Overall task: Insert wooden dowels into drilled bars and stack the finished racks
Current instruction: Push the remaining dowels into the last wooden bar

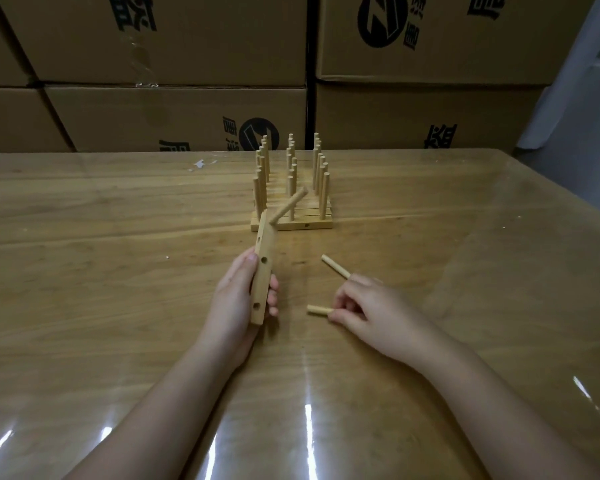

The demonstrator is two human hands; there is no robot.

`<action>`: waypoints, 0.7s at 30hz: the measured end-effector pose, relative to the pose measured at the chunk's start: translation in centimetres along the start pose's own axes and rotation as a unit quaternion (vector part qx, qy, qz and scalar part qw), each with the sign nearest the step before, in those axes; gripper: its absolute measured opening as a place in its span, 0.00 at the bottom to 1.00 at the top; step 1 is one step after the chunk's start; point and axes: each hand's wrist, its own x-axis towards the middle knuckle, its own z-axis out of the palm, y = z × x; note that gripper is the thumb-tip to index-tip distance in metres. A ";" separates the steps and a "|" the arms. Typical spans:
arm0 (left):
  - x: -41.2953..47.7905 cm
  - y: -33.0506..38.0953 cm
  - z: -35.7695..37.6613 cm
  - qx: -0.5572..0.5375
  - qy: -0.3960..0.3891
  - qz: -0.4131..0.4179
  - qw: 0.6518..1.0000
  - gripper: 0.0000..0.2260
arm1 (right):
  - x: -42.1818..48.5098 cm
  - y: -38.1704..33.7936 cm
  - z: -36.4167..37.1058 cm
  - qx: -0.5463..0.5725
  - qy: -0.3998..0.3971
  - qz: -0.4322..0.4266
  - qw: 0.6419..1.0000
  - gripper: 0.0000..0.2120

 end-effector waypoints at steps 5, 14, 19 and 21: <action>-0.2 -0.2 0.2 0.053 -0.012 -0.012 0.998 0.11 | 0.5 -0.3 -0.1 0.408 0.076 0.145 0.898 0.04; -0.6 -0.4 0.8 0.134 -0.034 -0.004 0.990 0.10 | 0.6 -1.9 0.7 0.663 0.117 0.107 0.731 0.05; -0.6 -0.4 0.7 0.141 -0.045 0.001 0.989 0.11 | 0.9 -2.6 1.4 0.627 0.178 0.092 0.753 0.06; -0.6 -0.4 0.7 0.146 -0.048 -0.001 0.988 0.11 | 0.8 -2.9 1.8 0.592 0.172 0.085 0.782 0.06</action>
